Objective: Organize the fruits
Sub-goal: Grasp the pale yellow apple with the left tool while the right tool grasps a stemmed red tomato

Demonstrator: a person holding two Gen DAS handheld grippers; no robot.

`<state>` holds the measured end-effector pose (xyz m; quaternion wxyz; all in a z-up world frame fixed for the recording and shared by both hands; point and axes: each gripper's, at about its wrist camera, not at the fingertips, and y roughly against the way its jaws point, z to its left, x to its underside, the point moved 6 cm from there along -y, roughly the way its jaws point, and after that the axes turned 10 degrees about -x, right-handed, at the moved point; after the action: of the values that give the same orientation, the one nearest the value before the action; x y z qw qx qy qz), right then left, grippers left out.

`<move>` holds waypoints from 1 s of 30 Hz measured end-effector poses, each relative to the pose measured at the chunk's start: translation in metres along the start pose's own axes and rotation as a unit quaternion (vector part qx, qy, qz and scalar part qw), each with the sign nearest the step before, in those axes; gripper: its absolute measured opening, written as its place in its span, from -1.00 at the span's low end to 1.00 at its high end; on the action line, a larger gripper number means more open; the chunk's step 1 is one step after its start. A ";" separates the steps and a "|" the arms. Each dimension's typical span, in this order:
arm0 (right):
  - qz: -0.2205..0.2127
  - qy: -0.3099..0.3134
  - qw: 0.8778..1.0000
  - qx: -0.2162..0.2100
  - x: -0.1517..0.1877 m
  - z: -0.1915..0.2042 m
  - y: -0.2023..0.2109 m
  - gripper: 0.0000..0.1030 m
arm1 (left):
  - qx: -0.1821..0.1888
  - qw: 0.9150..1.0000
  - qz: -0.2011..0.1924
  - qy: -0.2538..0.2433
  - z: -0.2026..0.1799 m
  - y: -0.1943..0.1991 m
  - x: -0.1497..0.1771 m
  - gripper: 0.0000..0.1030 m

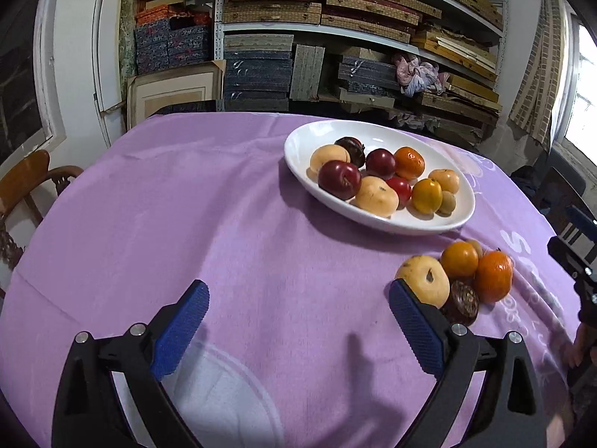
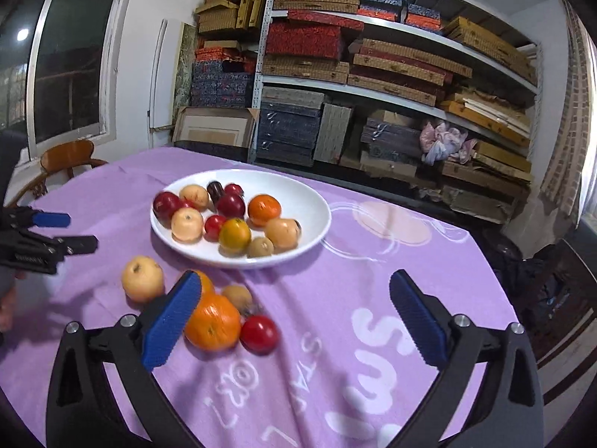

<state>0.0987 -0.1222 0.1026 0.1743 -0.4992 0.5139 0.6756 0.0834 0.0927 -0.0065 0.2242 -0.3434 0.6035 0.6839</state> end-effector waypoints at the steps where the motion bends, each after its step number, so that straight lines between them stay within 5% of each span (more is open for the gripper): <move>1: 0.014 0.007 1.000 0.011 0.009 -0.003 -0.002 0.92 | 0.001 1.000 0.005 0.006 0.004 -0.001 0.004 0.90; 6: 0.047 0.011 0.999 -0.005 0.019 -0.010 -0.012 0.90 | 0.038 0.994 0.045 0.095 0.030 -0.010 0.009 0.90; 11: 0.110 0.014 0.994 -0.012 0.033 -0.007 -0.034 -0.02 | 0.059 0.984 0.076 0.148 0.046 -0.020 0.014 0.90; 19: 0.129 0.001 0.989 -0.070 0.032 0.011 -0.046 -0.05 | 0.018 0.995 0.036 0.090 0.033 -0.005 0.009 0.90; 23: 0.141 0.008 0.986 -0.083 0.031 0.018 -0.053 -0.34 | 0.003 0.998 0.026 0.061 0.025 -0.003 0.010 0.90; 30: 0.166 -0.024 0.979 -0.117 0.034 0.015 -0.066 -0.35 | -0.002 0.999 0.018 0.039 0.018 -0.002 0.010 0.90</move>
<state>0.1255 -0.0913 0.0390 0.0128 -0.4074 0.5024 0.7625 0.0749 0.1097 -0.0145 0.1875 -0.3588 0.6167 0.6751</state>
